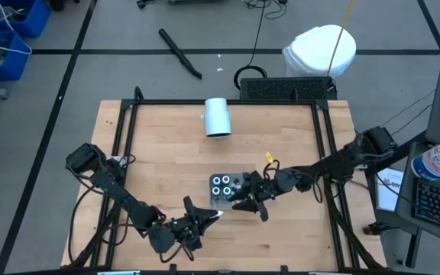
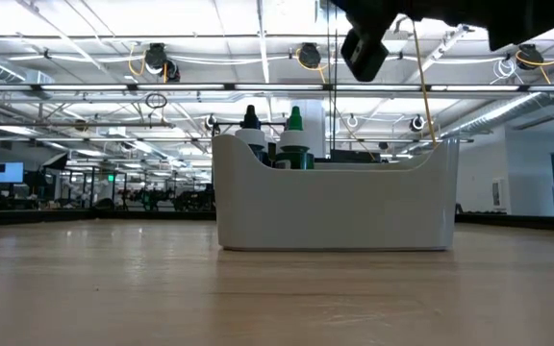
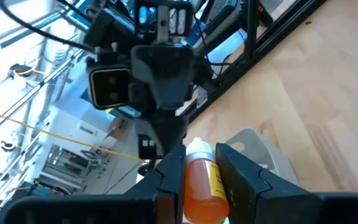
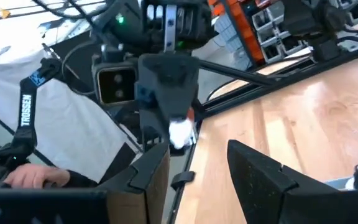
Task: Pick & Place food coloring
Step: Put the orange food coloring bottle into the gray bin
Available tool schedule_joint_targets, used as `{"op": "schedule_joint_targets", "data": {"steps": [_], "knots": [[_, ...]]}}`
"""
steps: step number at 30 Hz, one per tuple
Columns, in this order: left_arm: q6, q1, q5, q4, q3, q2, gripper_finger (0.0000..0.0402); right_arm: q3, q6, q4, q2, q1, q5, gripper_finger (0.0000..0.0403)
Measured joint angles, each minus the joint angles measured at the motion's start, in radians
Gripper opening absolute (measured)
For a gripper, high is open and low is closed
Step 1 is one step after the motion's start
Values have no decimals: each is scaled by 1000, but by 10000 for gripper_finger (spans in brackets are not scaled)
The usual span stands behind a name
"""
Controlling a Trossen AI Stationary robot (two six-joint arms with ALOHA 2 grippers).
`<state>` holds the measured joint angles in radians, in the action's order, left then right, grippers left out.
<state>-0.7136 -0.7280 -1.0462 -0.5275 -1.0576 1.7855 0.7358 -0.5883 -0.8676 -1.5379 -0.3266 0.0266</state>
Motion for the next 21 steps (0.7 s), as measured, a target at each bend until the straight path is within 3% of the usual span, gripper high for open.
{"op": "schedule_joint_targets", "data": {"steps": [7,12,21], "knots": [[1,13,-18,-1,0,0,79,9,0,4,-34,39,10,155],[4,27,-30,0,0,0,81,72,-2,10,-106,42,83,155],[17,19,-37,21,0,0,80,142,30,3,-144,42,83,155]]}}
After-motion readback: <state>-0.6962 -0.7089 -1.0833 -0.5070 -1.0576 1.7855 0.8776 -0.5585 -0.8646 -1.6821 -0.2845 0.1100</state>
